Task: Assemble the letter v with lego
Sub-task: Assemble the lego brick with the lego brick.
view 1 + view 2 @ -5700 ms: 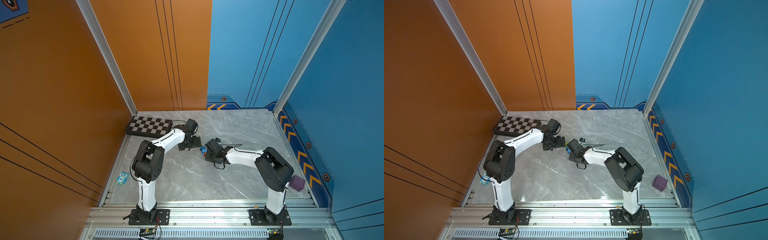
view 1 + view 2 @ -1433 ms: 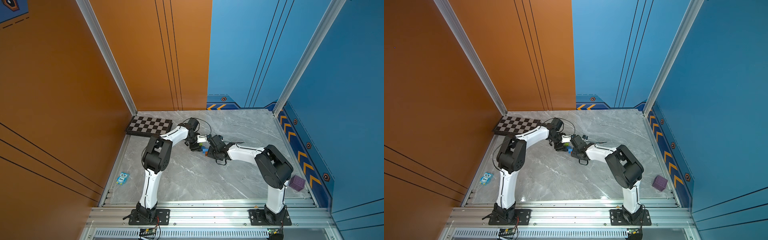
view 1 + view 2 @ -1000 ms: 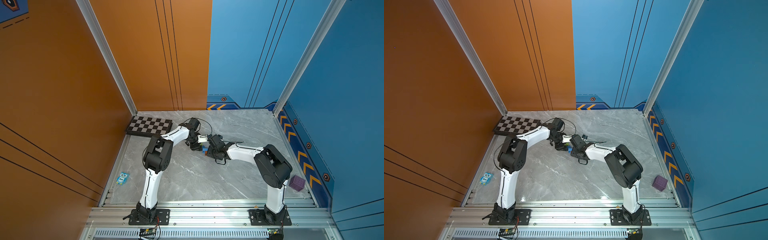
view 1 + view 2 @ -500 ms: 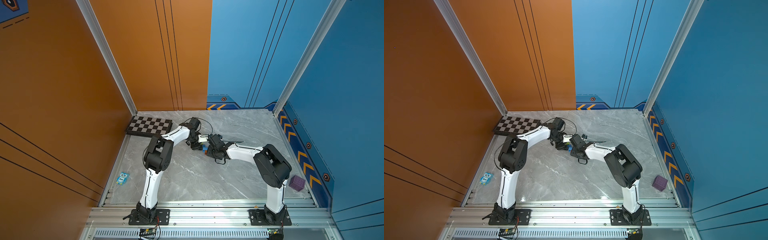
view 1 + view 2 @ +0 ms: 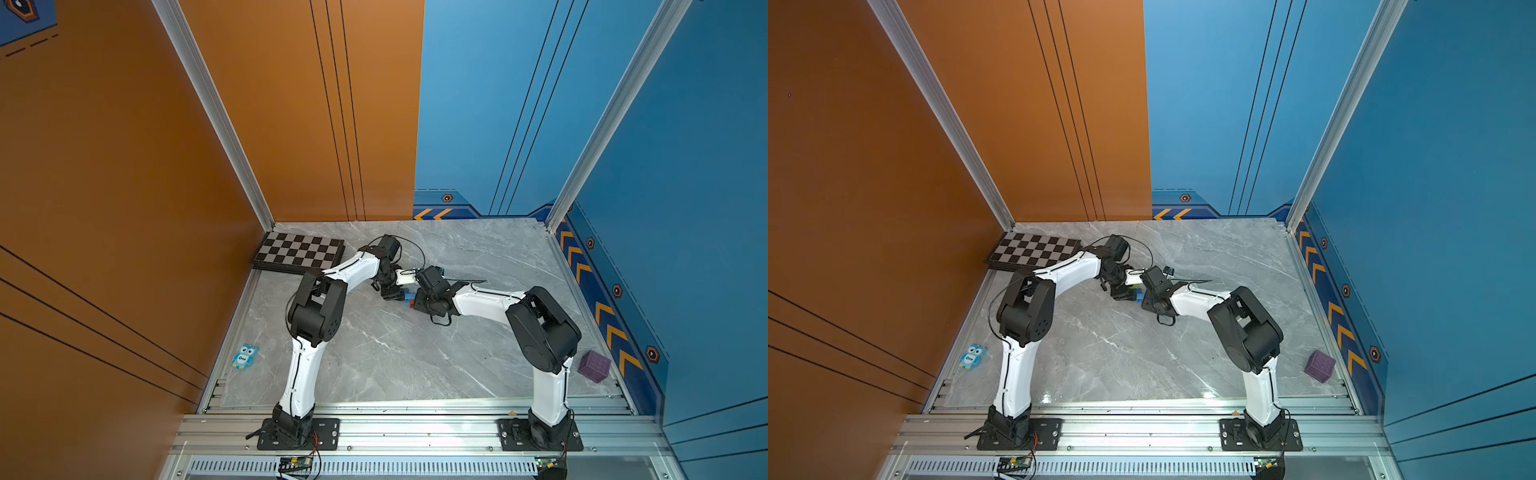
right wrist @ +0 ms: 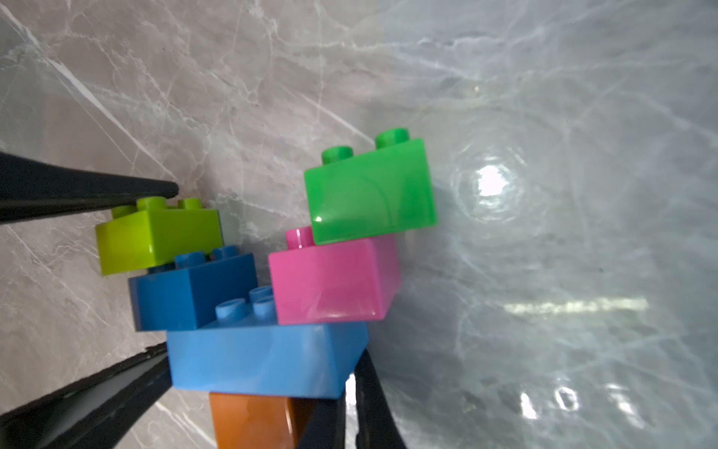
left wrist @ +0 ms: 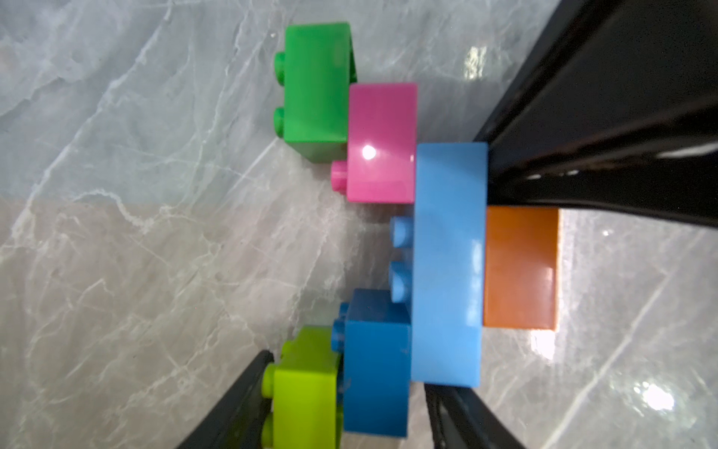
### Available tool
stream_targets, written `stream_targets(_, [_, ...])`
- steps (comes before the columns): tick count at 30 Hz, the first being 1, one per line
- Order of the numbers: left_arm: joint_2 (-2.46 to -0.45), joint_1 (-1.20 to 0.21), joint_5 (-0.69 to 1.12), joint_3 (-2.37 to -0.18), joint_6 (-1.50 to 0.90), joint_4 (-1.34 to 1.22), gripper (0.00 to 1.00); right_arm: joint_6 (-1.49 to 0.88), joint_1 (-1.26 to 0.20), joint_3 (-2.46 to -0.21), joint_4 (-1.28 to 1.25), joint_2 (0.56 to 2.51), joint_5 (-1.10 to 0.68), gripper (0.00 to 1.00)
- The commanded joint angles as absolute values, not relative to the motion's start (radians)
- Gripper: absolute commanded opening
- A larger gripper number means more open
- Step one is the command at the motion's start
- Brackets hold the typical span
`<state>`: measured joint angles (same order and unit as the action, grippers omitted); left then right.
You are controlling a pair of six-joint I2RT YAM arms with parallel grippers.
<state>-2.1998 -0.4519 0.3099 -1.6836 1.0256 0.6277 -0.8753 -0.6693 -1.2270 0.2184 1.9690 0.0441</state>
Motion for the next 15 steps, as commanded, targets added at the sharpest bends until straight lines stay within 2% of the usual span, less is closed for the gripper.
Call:
stream_targets(1, [-2.217, -0.453, 0.35, -1.707, 1.037, 0.655, 0.61, -0.848, -0.664, -1.246, 0.27, 2.003, 0.028, 0.1])
stream_targets(15, [-2.222, -0.453, 0.325, -1.71, 1.028, 0.655, 0.59, -0.873, -0.669, -1.246, 0.27, 2.01, 0.04, 0.1])
